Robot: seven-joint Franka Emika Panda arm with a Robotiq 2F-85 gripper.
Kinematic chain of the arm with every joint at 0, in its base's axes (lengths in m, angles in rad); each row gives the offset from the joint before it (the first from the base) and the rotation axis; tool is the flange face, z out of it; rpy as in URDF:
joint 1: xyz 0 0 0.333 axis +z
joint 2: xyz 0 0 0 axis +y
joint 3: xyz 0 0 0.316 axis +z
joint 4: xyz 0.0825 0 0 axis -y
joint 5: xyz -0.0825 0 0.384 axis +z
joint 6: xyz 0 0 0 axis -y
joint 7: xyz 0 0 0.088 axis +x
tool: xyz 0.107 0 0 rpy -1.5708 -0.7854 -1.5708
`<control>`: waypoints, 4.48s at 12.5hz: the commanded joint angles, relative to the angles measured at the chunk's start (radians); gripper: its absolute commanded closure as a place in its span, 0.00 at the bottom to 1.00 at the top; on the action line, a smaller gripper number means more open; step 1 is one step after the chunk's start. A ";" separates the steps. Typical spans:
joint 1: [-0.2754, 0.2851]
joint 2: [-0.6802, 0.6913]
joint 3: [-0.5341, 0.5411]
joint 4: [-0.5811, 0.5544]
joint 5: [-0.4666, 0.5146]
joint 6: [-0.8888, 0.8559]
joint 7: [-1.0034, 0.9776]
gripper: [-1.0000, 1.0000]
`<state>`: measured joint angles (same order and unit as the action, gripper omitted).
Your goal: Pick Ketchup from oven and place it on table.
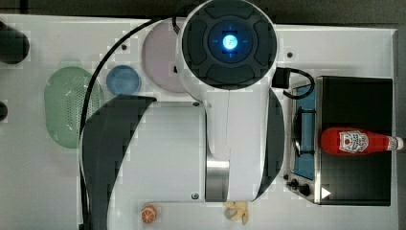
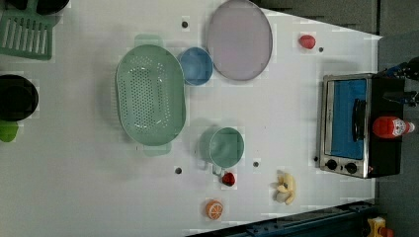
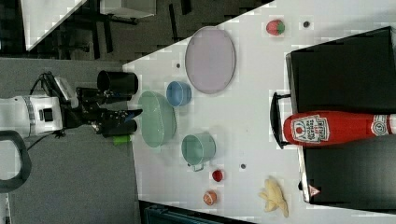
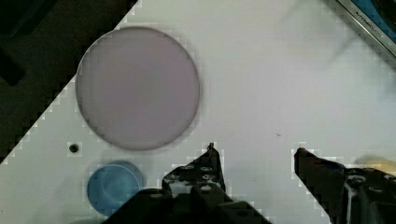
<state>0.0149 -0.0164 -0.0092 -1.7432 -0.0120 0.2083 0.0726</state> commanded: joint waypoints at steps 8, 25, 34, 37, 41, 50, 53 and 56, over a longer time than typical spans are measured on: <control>-0.069 -0.224 -0.242 -0.202 -0.036 0.014 -0.143 0.00; -0.100 0.315 -0.631 -0.161 0.185 0.370 -0.025 0.00; -0.028 0.237 -0.607 -0.046 0.139 0.226 -0.028 0.39; 0.071 0.167 -0.467 0.021 0.109 0.143 -0.028 0.39; 0.132 0.163 -0.241 -0.029 0.109 0.141 -0.028 0.39; 0.145 0.167 -0.173 -0.425 0.084 0.477 -0.028 0.39; 0.142 0.217 -0.196 -0.504 0.082 0.567 -0.028 0.39; 0.142 0.296 -0.201 -0.528 0.082 0.678 -0.028 0.39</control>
<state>0.1462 0.2971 -0.2379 -2.3203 0.0762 0.8931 0.0147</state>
